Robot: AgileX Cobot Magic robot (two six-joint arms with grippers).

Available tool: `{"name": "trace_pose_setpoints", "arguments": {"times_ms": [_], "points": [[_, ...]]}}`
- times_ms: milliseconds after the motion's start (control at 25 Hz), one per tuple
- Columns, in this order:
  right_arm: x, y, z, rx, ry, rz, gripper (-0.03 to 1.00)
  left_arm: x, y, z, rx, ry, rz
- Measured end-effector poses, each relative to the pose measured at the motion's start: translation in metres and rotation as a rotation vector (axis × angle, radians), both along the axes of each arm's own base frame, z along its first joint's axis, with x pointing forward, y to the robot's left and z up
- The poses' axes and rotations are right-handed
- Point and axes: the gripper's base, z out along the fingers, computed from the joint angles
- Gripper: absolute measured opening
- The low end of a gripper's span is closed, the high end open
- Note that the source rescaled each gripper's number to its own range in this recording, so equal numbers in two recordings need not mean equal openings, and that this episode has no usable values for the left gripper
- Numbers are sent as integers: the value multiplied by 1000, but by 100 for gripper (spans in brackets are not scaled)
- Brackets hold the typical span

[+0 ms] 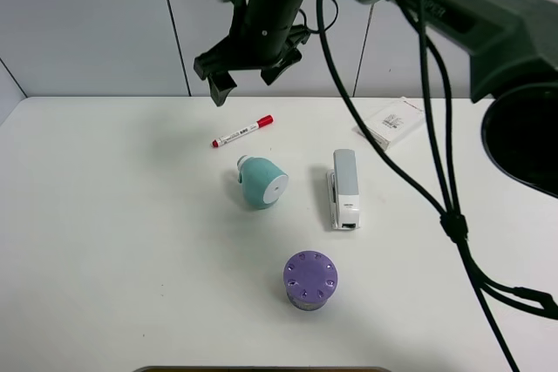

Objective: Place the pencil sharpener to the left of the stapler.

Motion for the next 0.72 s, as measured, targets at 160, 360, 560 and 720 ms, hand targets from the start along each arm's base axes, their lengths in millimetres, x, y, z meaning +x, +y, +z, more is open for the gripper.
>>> {"name": "trace_pose_setpoints", "arguments": {"times_ms": [160,360,560,720], "points": [[-14,-14,44,36,-86,-4,79,0,0,0,0,0,0],[-42,-40,79,42,-134,-9,79,0,0,0,0,0,0],[-79,-76,96,-13,-162,-18,79,0,0,0,0,0,0],[-113,-107,103,-45,-173,-26,79,0,0,0,0,0,0]]}}
